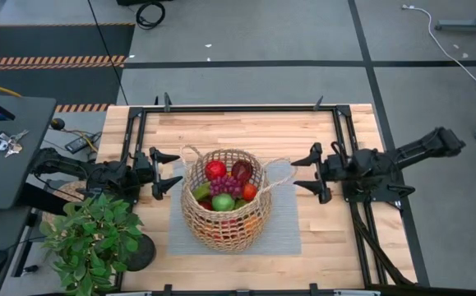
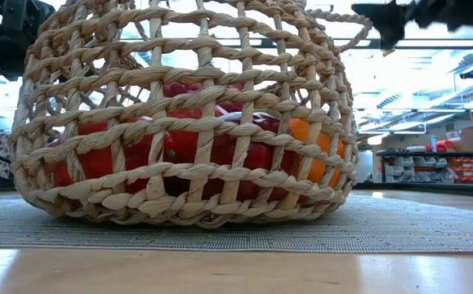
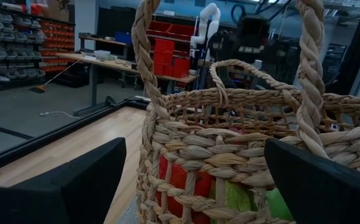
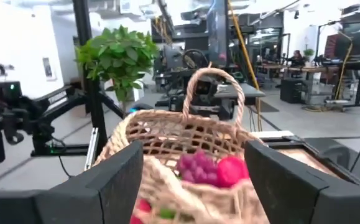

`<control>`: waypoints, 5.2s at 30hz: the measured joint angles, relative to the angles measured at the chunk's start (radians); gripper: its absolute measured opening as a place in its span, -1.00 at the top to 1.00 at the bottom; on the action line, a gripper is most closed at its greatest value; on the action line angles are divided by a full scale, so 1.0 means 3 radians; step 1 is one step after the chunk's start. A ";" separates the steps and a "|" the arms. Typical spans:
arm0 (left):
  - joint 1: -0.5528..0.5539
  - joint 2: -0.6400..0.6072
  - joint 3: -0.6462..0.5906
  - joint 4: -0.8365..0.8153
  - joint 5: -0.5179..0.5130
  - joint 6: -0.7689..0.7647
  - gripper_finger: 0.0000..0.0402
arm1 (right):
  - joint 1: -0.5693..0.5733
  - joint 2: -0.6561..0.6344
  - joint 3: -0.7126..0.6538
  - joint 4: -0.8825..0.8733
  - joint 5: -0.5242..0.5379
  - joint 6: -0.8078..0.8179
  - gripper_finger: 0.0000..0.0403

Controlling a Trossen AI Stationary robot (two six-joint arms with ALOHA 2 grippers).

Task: Build produce basket
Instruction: Return to Home Position

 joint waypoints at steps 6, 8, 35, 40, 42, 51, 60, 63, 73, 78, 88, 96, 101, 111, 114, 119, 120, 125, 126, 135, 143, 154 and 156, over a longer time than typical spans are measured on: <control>0.0001 0.0001 -0.0001 0.0000 0.0000 0.0000 -0.94 | -0.0094 -0.0278 -0.0575 0.0445 -0.0178 0.0174 -0.41; 0.0001 0.0001 -0.0001 0.0000 0.0000 0.0000 -0.94 | -0.0123 -0.0374 -0.0705 0.0525 -0.0297 0.0176 -0.41; 0.0000 0.0000 0.0000 0.0000 0.0000 0.0000 -0.94 | -0.0167 -0.1510 -0.1037 -0.0045 -0.0259 0.0667 -0.26; 0.0001 0.0001 -0.0001 0.0000 0.0000 0.0000 -0.94 | -0.0167 -0.1509 -0.1039 -0.0020 -0.0259 0.0656 -0.26; 0.0001 0.0001 -0.0001 0.0000 0.0000 0.0001 -0.94 | -0.0167 -0.1509 -0.1039 -0.0020 -0.0259 0.0654 -0.26; 0.0000 0.0001 0.0000 0.0000 0.0000 -0.0001 -0.94 | -0.0167 -0.1508 -0.1039 -0.0019 -0.0261 0.0649 -0.27; 0.0000 0.0000 -0.0001 0.0000 0.0000 0.0000 -0.94 | -0.0167 -0.1508 -0.1039 -0.0019 -0.0262 0.0648 -0.26; 0.0000 0.0000 0.0000 0.0000 0.0000 0.0000 -0.94 | -0.0167 -0.1508 -0.1039 -0.0017 -0.0262 0.0648 -0.26; 0.0000 0.0000 -0.0001 0.0000 0.0000 0.0000 -0.94 | -0.0167 -0.1508 -0.1039 -0.0017 -0.0262 0.0648 -0.26; 0.0000 0.0000 0.0000 0.0000 0.0000 0.0000 -0.94 | -0.0167 -0.1508 -0.1039 -0.0017 -0.0262 0.0649 -0.26; 0.0000 0.0000 0.0000 0.0000 0.0000 0.0001 -0.94 | -0.0167 -0.1508 -0.1039 -0.0017 -0.0263 0.0648 -0.26; 0.0000 0.0001 -0.0001 0.0000 0.0000 0.0001 -0.94 | -0.0166 -0.1508 -0.1039 -0.0017 -0.0263 0.0649 -0.26; 0.0000 0.0000 0.0000 0.0000 0.0000 0.0000 -0.94 | -0.0166 -0.1508 -0.1039 -0.0017 -0.0263 0.0649 -0.26; 0.0000 0.0000 0.0000 0.0000 0.0000 0.0000 -0.94 | -0.0166 -0.1508 -0.1039 -0.0017 -0.0263 0.0649 -0.26; 0.0000 0.0000 0.0000 0.0001 0.0000 0.0001 -0.94 | -0.0166 -0.1508 -0.1039 -0.0017 -0.0263 0.0649 -0.26; 0.0000 0.0000 -0.0001 0.0001 0.0000 0.0000 -0.94 | -0.0166 -0.1508 -0.1039 -0.0017 -0.0264 0.0648 -0.26; 0.0000 0.0001 -0.0001 0.0000 0.0000 0.0000 -0.94 | -0.0166 -0.1507 -0.1039 -0.0017 -0.0263 0.0649 -0.26; 0.0000 0.0001 0.0000 0.0000 0.0000 0.0000 -0.94 | -0.0166 -0.1508 -0.1039 -0.0017 -0.0264 0.0649 -0.26; 0.0001 0.0000 0.0000 0.0000 0.0000 0.0000 -0.94 | -0.0166 -0.1508 -0.1039 -0.0017 -0.0264 0.0649 -0.26; 0.0000 0.0000 0.0000 0.0001 0.0000 0.0001 -0.94 | -0.0166 -0.1507 -0.1039 -0.0017 -0.0264 0.0649 -0.26; 0.0001 0.0001 -0.0001 0.0001 0.0000 0.0000 -0.94 | -0.0166 -0.1508 -0.1039 -0.0017 -0.0264 0.0649 -0.26; 0.0001 0.0001 -0.0001 0.0001 0.0000 0.0000 -0.94 | -0.0166 -0.1507 -0.1039 -0.0017 -0.0264 0.0649 -0.26; 0.0000 0.0001 0.0000 0.0001 0.0000 0.0001 -0.94 | -0.0166 -0.1507 -0.1039 -0.0017 -0.0264 0.0649 -0.26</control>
